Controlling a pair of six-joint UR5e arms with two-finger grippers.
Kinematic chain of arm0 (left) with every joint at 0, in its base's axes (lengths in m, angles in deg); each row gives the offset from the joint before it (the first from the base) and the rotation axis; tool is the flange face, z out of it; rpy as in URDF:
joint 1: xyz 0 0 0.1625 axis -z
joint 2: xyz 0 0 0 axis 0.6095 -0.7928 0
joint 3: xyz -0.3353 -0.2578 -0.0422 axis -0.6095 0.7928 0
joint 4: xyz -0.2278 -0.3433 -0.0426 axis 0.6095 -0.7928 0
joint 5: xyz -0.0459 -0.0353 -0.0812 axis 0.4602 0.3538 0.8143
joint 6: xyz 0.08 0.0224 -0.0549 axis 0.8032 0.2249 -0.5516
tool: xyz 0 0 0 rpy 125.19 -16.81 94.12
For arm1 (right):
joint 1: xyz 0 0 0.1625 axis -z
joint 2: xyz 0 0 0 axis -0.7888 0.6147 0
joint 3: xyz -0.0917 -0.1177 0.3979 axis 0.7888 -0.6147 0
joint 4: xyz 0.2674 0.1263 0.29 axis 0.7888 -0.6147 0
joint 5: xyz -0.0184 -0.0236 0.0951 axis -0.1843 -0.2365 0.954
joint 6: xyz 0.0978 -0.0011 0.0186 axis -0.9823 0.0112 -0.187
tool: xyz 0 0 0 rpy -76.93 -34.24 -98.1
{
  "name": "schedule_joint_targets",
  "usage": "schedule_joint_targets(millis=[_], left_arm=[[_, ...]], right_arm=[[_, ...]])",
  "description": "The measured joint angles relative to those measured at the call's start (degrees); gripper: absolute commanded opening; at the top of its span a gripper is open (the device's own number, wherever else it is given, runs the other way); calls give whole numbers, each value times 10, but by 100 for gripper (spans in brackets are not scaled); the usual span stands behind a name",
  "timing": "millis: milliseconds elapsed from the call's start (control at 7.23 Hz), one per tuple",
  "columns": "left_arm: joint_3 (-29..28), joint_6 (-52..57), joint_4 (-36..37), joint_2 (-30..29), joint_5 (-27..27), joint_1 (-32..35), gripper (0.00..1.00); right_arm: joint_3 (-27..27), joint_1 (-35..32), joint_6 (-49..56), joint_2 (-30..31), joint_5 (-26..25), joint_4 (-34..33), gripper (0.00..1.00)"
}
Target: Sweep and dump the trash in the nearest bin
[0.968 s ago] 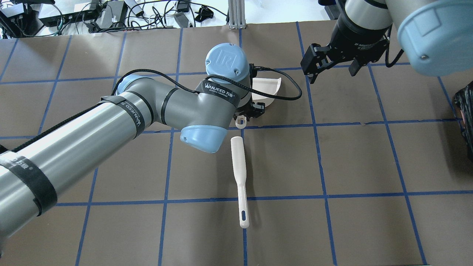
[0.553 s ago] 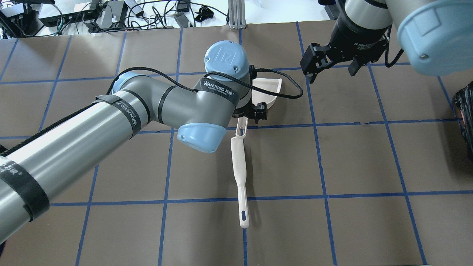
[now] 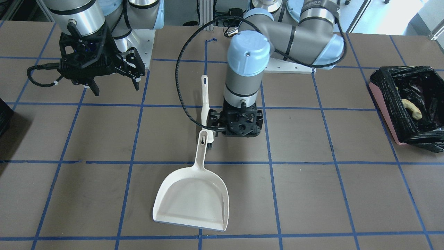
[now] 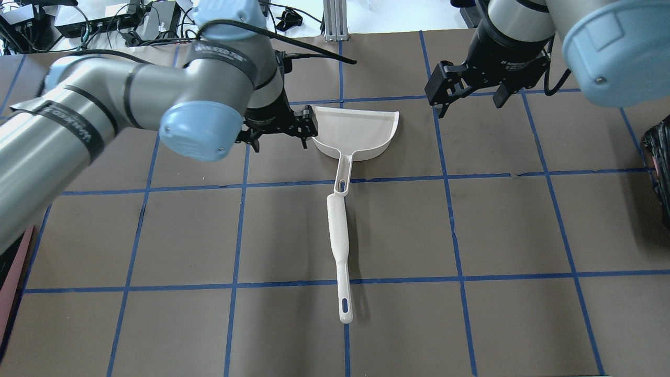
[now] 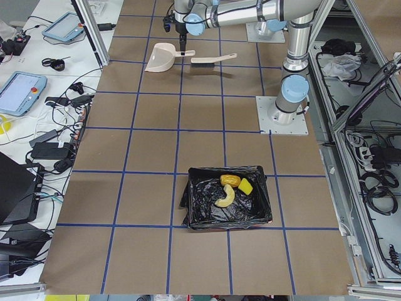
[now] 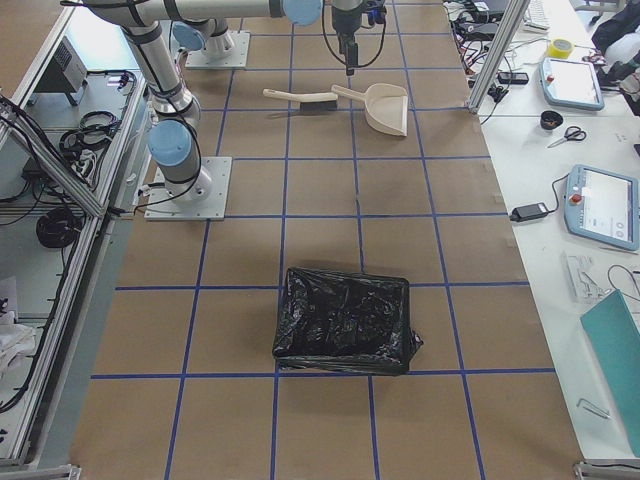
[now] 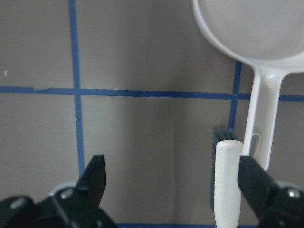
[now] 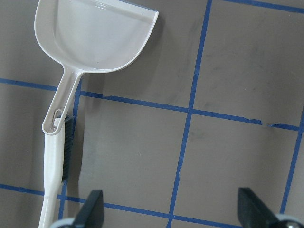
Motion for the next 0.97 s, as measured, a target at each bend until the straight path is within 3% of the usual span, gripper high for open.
schedule_joint_targets(millis=[415,968], left_arm=[[-36,178,-113,66,4,-144,100],[-30,213,-160,129,-19,-176,100]], right_arm=[[0,0,-1,0,1,0,100],[-2,-1,-1,-1,1,-1,100]])
